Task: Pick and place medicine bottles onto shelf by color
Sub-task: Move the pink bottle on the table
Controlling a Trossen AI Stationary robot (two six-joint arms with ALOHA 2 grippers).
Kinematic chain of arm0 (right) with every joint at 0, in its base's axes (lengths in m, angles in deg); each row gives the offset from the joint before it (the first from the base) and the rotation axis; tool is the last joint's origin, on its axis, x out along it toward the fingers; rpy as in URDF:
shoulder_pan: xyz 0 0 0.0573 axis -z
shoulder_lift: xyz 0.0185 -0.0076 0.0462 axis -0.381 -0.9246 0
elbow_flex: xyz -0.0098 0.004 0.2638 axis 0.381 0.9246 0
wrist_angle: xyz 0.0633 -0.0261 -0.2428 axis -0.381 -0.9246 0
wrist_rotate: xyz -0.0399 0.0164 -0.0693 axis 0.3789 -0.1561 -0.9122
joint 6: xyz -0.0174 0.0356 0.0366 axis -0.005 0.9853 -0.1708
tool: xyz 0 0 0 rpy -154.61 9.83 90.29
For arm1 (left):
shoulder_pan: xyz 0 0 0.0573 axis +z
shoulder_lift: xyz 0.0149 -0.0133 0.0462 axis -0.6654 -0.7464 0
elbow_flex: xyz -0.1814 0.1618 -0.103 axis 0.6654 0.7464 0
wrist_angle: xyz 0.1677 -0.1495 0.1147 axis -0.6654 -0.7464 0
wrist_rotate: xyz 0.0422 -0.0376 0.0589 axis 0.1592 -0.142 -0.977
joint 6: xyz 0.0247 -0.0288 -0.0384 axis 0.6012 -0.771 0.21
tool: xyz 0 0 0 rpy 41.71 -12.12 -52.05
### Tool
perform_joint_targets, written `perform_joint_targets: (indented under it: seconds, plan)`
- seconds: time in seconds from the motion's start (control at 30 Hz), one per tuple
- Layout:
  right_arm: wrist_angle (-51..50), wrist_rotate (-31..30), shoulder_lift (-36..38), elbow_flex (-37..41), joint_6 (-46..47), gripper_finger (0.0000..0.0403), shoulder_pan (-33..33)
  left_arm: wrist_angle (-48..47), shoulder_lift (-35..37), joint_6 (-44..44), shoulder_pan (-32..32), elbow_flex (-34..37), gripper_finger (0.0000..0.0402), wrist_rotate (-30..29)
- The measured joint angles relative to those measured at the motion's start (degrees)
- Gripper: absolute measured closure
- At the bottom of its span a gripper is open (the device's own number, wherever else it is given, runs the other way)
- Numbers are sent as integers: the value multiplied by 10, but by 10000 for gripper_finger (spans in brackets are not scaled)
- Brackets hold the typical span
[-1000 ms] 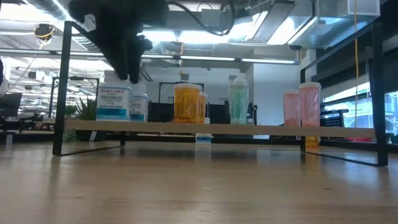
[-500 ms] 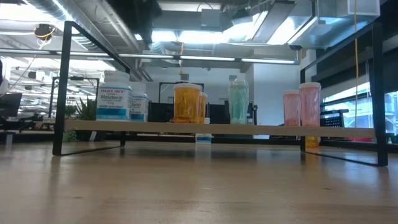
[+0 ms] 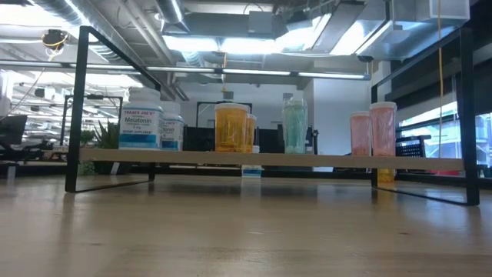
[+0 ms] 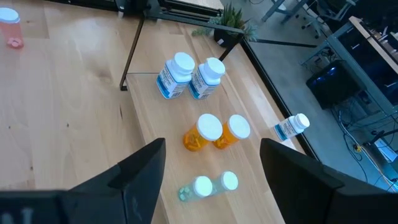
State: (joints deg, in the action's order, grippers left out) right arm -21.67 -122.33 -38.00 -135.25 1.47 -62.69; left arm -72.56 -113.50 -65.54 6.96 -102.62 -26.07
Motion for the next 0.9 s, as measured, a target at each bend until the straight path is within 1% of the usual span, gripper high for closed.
perform_joint_targets:
  seconds: [0.17,0.3,0.43,0.7,0.9]
  plan:
    - [0,0,0,0,0,139,0,-10,0,-108,-81,0,197,0]
    - [0,0,0,0,1,139,0,-11,0,-199,-134,0,197,-1]
    - [2,1,0,0,1,139,0,-10,-3,-277,-185,0,197,-19]
    - [7,13,0,0,2,139,0,-10,-32,-365,-248,1,197,-30]
    - [15,31,0,0,1,139,0,-8,-48,-398,-268,13,197,-31]
